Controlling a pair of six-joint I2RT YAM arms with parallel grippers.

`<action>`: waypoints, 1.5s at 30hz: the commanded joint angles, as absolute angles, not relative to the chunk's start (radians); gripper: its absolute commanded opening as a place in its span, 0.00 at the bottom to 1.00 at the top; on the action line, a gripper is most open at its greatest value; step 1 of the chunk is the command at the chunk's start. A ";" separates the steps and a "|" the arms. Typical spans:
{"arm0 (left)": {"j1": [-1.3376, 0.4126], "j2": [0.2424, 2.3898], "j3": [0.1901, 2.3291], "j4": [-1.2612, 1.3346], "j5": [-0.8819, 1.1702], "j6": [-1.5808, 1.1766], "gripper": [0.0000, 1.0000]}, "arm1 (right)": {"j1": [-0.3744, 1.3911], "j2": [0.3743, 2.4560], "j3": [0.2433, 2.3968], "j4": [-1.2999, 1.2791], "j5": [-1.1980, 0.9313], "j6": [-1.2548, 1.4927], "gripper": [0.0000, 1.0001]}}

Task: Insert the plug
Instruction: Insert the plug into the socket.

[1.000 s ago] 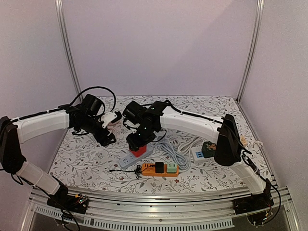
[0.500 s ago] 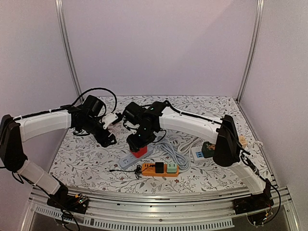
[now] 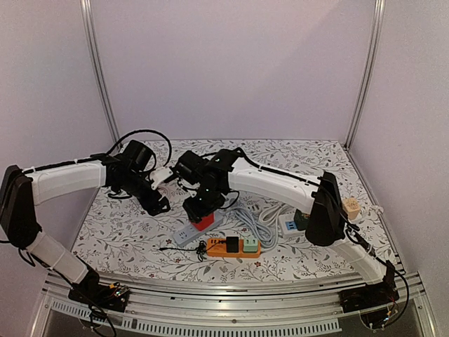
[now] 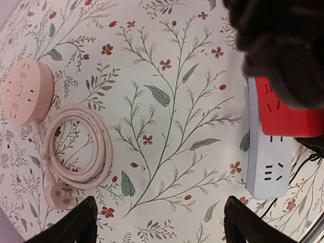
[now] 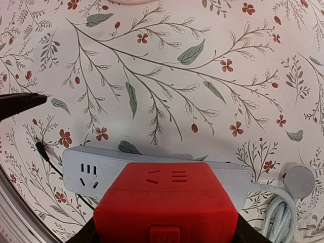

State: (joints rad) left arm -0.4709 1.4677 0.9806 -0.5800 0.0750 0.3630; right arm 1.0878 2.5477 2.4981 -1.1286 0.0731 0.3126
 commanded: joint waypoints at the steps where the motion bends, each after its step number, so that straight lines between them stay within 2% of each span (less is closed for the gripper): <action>1: -0.465 1.494 0.973 -0.577 0.093 0.367 0.84 | 1.095 2.719 2.487 -1.175 0.066 0.302 0.00; 10: -0.466 1.512 0.974 -0.590 0.098 0.371 0.83 | 1.103 2.868 2.526 -1.232 0.130 0.315 0.00; 18: -0.428 1.574 1.006 -0.687 0.146 0.394 0.78 | 1.101 2.800 2.418 -1.245 0.215 0.282 0.00; 21: -0.396 1.557 1.013 -0.723 0.200 0.420 0.77 | 1.088 2.801 2.418 -1.245 0.166 0.268 0.00; 30: -0.369 1.483 0.983 -0.729 0.134 0.426 0.77 | 1.081 2.872 2.473 -1.229 0.160 0.303 0.00; 31: -0.363 1.476 0.985 -0.729 0.132 0.423 0.77 | 1.081 2.890 2.474 -1.240 0.164 0.303 0.03; 35: -0.351 1.463 1.005 -0.741 0.115 0.425 0.79 | 1.081 2.886 2.462 -1.246 0.172 0.291 0.32; 38: -0.348 1.476 1.038 -0.758 0.107 0.418 0.80 | 1.081 2.815 2.433 -1.186 0.139 0.282 0.48; 40: -0.347 1.483 1.061 -0.778 0.105 0.416 0.80 | 1.081 2.749 2.403 -1.140 0.112 0.283 0.54; 41: -0.347 1.484 1.071 -0.785 0.103 0.418 0.81 | 1.081 2.724 2.391 -1.122 0.104 0.284 0.61; 45: -0.344 1.484 1.104 -0.804 0.087 0.435 0.82 | 1.081 2.611 2.372 -1.072 0.110 0.290 0.71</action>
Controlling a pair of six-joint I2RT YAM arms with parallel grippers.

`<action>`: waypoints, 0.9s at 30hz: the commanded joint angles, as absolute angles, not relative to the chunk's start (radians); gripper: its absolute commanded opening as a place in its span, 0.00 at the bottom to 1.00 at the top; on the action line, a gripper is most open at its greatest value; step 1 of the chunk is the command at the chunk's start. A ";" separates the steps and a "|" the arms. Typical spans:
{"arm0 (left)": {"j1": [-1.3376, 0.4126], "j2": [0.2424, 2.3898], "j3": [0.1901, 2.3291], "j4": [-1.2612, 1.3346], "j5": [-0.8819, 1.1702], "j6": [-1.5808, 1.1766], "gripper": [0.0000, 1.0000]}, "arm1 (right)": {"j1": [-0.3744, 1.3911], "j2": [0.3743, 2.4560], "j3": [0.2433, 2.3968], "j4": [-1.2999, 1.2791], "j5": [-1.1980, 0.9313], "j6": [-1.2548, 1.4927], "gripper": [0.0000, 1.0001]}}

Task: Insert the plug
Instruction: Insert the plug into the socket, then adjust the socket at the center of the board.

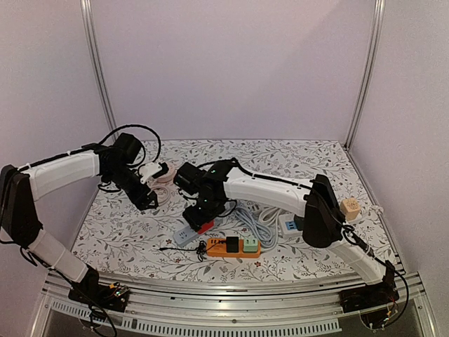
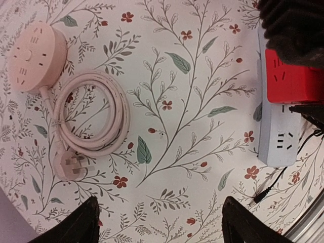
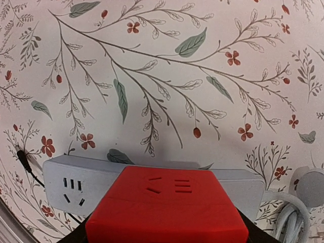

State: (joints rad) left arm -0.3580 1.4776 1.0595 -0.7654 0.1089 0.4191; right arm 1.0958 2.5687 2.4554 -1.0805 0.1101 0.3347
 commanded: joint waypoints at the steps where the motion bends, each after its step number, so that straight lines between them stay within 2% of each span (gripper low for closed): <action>1: -0.343 1.484 1.112 -0.810 0.083 0.439 0.82 | 1.081 2.595 2.372 -1.065 0.112 0.288 0.74; 3: -0.343 1.486 1.130 -0.823 0.076 0.444 0.82 | 1.081 2.556 2.372 -1.050 0.115 0.285 0.85; 6: -0.340 1.482 1.155 -0.843 0.076 0.452 0.83 | 1.082 2.505 2.371 -1.028 0.103 0.283 0.89; 8: -0.337 1.482 1.171 -0.853 0.083 0.458 0.83 | 1.083 2.478 2.369 -1.016 0.078 0.281 0.98; 13: -0.311 1.524 1.213 -0.860 0.094 0.445 0.87 | 1.082 2.392 2.344 -0.975 0.026 0.258 0.99; 19: -0.270 1.719 1.327 -0.824 0.018 0.401 0.86 | 1.076 2.206 2.210 -0.861 -0.024 0.172 0.99; 27: -0.164 2.003 1.538 -0.828 -0.008 0.342 0.65 | 1.033 1.976 1.936 -0.746 0.109 0.171 0.99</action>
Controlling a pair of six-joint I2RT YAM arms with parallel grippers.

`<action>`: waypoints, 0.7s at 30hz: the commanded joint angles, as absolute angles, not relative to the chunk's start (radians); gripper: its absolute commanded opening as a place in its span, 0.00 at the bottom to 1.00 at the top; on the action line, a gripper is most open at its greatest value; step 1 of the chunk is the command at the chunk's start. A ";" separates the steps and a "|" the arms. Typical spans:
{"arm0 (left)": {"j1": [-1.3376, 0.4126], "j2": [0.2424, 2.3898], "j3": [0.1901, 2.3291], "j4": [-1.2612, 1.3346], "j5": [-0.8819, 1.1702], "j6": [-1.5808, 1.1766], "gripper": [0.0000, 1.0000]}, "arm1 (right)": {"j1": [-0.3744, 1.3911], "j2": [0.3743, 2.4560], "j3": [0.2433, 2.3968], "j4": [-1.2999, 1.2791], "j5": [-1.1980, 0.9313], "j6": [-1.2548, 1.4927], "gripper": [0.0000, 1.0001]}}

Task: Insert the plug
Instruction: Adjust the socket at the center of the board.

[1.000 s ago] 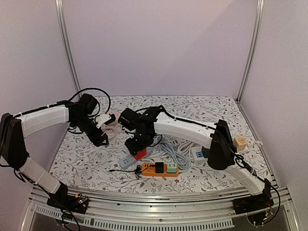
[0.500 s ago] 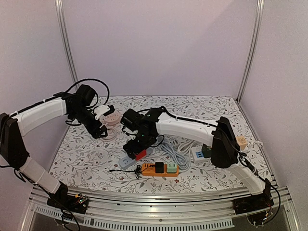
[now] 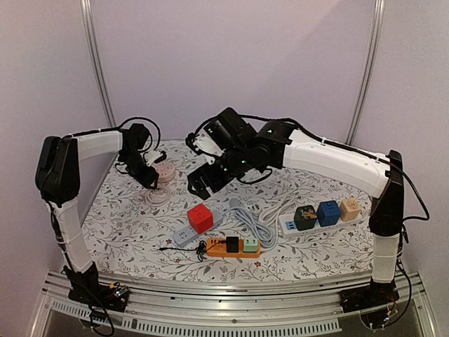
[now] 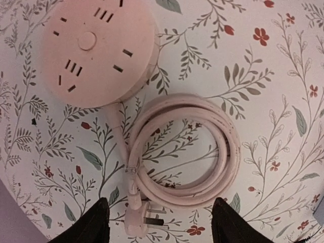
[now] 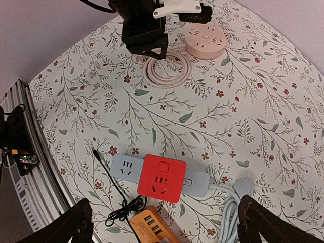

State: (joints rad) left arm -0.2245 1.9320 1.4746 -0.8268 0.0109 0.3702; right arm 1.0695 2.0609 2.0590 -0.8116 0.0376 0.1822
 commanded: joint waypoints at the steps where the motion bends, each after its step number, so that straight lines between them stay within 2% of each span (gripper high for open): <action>1: -0.157 2.013 1.543 -0.826 0.012 0.348 0.62 | 1.026 1.960 1.904 -0.740 0.116 0.174 0.99; 3: -0.147 2.020 1.539 -0.833 0.044 0.360 0.57 | 1.018 1.928 1.857 -0.734 0.132 0.181 0.99; 7: -0.140 1.980 1.470 -0.838 0.115 0.390 0.55 | 1.005 1.904 1.807 -0.731 0.147 0.187 0.99; 12: -0.123 1.967 1.411 -0.822 0.081 0.405 0.45 | 1.000 1.929 1.811 -0.731 0.143 0.184 0.99; 21: -0.086 1.978 1.389 -0.845 0.107 0.406 0.34 | 1.001 1.947 1.805 -0.737 0.150 0.171 0.99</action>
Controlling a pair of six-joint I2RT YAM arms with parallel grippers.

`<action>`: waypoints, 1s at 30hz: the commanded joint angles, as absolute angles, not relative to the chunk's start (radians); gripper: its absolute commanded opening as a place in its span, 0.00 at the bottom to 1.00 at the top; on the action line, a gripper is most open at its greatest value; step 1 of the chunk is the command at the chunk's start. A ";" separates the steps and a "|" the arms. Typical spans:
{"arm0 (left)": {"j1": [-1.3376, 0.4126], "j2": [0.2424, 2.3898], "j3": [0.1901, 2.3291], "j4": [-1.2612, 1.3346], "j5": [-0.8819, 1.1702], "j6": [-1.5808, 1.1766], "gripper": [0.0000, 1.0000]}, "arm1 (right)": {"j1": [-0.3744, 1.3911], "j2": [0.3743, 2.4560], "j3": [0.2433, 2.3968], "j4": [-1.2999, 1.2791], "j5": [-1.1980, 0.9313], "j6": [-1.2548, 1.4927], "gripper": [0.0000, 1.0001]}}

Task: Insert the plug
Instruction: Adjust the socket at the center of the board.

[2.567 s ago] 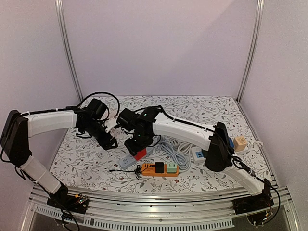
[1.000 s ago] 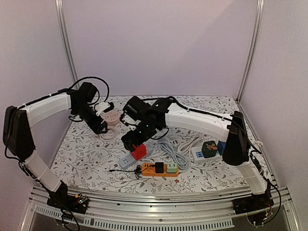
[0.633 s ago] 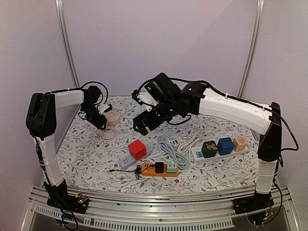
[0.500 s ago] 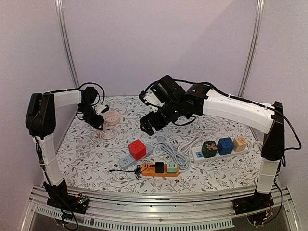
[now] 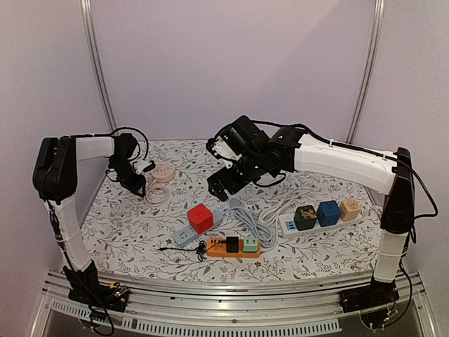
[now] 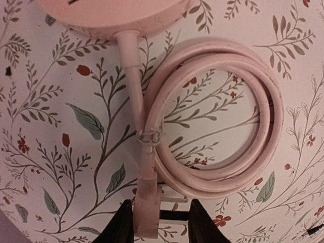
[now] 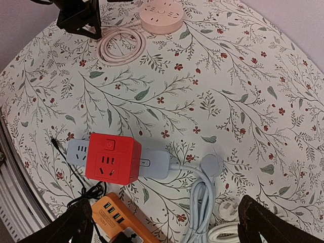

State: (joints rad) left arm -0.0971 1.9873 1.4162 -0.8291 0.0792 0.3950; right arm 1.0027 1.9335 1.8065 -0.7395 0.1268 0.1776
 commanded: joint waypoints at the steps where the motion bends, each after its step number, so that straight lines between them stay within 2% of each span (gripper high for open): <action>1: -0.086 1.979 1.384 -0.846 0.109 0.407 0.31 | 1.001 1.947 1.803 -0.738 0.152 0.172 0.99; 7: -0.089 1.907 1.320 -0.833 0.129 0.420 0.07 | 1.001 1.947 1.802 -0.745 0.148 0.170 0.99; 18: -0.153 1.593 1.005 -0.811 0.127 0.532 0.05 | 1.001 1.950 1.803 -0.745 0.120 0.184 0.99; 22: -0.218 1.503 0.903 -0.831 0.112 0.562 0.21 | 1.001 1.956 1.807 -0.743 0.093 0.199 0.99; 26: -0.276 1.471 0.843 -0.839 0.056 0.564 0.33 | 1.001 1.956 1.809 -0.743 0.082 0.211 0.99; 30: -0.291 1.416 0.879 -0.917 0.150 0.579 0.56 | 1.001 1.951 1.803 -0.744 0.073 0.222 0.99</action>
State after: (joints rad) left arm -0.2768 1.4765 0.8539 -0.8486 0.0891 0.5499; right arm 1.0027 1.9366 1.8065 -0.7403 0.0929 0.1997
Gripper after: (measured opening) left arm 0.488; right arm 0.988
